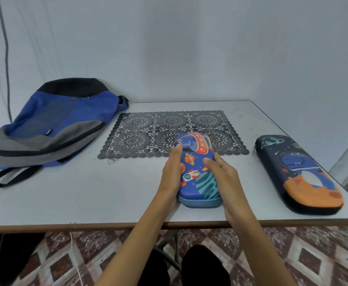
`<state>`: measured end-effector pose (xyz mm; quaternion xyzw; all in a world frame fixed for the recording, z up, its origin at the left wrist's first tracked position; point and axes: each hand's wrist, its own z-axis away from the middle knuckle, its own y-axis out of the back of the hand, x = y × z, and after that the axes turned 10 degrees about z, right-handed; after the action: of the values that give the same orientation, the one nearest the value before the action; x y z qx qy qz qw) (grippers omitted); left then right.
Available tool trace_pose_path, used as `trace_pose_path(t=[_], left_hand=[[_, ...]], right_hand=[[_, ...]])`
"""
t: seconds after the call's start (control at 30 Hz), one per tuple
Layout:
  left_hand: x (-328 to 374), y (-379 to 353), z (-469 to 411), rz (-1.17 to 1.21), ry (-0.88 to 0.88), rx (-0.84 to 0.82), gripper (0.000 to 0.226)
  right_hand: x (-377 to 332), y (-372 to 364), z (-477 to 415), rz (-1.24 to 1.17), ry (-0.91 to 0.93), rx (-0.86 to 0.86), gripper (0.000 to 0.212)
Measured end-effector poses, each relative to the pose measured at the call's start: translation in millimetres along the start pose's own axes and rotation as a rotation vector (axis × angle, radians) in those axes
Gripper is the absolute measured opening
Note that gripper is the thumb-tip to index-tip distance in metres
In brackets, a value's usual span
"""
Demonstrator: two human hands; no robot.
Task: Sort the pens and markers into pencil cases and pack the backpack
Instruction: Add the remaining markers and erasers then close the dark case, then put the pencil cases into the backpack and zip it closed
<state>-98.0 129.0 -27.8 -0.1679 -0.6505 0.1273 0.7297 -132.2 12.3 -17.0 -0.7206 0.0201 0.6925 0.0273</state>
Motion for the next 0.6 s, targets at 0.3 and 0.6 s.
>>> trace_pose_path(t=[0.3, 0.6], left_hand=[[-35.8, -62.9, -4.1, -0.031, -0.048, 0.013, 0.076], [-58.8, -94.9, -2.8, -0.123, -0.134, -0.021, 0.063]], right_hand=[[-8.2, 63.9, 1.7, 0.131, 0.04, 0.122, 0.019], [-5.3, 95.2, 4.4, 0.482, 0.09, 0.252, 0.049]])
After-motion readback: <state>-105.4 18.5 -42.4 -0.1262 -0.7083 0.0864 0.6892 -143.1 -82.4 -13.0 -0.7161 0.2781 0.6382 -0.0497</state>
